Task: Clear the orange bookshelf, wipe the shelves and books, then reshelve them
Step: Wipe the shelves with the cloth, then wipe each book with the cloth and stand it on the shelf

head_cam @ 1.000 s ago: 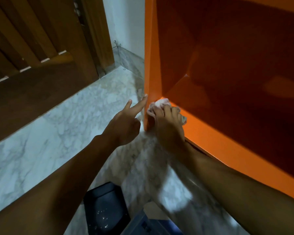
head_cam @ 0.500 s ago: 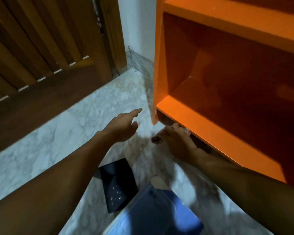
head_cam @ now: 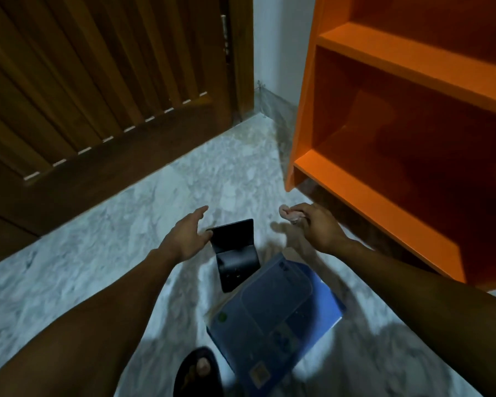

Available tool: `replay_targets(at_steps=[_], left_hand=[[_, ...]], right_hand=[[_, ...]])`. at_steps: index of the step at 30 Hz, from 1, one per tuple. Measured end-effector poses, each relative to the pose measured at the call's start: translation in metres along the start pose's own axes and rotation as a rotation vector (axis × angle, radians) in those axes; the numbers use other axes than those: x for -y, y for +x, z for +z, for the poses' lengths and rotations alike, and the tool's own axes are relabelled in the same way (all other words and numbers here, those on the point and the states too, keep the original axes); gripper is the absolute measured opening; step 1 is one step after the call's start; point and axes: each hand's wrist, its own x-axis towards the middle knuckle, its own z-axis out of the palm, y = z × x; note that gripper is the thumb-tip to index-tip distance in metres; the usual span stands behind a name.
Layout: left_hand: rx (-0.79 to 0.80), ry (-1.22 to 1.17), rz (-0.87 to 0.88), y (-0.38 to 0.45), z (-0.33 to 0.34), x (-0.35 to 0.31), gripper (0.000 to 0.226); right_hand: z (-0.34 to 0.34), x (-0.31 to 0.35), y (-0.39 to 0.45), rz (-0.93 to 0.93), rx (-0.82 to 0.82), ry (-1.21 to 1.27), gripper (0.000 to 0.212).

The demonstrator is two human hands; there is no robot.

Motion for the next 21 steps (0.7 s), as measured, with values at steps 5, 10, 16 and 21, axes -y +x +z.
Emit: replay_targets(at_steps=[5, 10, 16, 21], left_hand=[[-0.340, 0.000, 0.023, -0.017, 0.030, 0.004, 0.029], [-0.078, 0.076, 0.157, -0.041, 0.065, -0.008, 0.032], [0.311, 0.198, 0.063, -0.063, 0.107, -0.017, 0.084], [0.253, 0.318, 0.022, -0.066, 0.115, -0.033, 0.078]], right_hand=[[-0.003, 0.012, -0.027, 0.024, 0.020, 0.057, 0.041], [-0.005, 0.020, -0.059, 0.010, -0.002, 0.091, 0.083], [0.005, 0.001, -0.078, 0.101, 0.045, 0.075, 0.051], [0.007, -0.008, -0.089, 0.101, 0.020, 0.072, 0.029]])
